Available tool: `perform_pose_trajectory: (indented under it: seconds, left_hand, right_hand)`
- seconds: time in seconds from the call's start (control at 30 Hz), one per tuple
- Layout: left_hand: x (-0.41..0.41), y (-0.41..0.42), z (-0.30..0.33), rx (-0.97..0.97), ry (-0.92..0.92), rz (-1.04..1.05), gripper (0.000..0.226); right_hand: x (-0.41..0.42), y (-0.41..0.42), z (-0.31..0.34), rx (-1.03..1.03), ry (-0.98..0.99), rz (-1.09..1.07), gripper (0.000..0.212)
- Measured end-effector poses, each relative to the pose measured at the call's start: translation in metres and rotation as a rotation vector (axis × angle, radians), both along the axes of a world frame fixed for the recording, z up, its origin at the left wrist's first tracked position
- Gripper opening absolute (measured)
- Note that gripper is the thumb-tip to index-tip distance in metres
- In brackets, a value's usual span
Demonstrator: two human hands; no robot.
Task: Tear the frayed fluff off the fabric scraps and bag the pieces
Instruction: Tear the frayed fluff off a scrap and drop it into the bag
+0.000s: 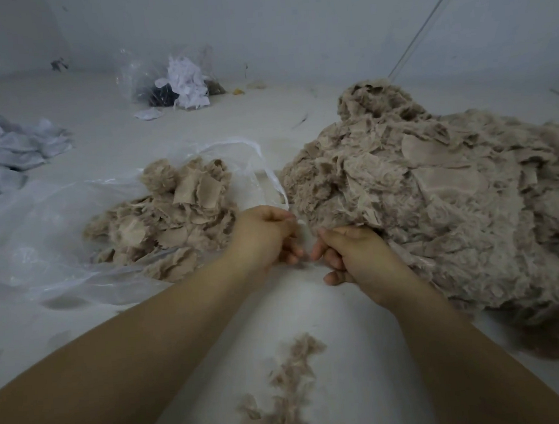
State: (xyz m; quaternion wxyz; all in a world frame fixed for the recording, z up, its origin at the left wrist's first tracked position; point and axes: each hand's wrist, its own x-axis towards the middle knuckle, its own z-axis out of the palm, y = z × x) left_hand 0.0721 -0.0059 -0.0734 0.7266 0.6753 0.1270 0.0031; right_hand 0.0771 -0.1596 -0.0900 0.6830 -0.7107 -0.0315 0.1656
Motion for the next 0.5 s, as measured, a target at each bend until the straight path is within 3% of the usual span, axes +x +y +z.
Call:
perform_pose_trajectory:
  seconds: [0.13, 0.23, 0.33, 0.5]
  left_hand:
    - [0.026, -0.018, -0.003, 0.124, -0.009, 0.038, 0.028]
    - [0.038, -0.023, -0.007, 0.131, -0.034, 0.054, 0.006]
    - [0.037, -0.023, -0.015, 0.157, -0.078, 0.089, 0.017]
    - [0.019, -0.014, -0.024, 0.293, -0.126, -0.032, 0.019]
  right_hand:
    - [0.001, 0.000, 0.001, 0.015, 0.030, -0.009, 0.047]
    - [-0.001, 0.000, 0.003, 0.020, 0.035, -0.014, 0.046]
    - [0.000, 0.000, 0.004, 0.034, 0.043, -0.041, 0.045]
    - [0.002, 0.003, 0.003, 0.016, 0.070, -0.103, 0.044]
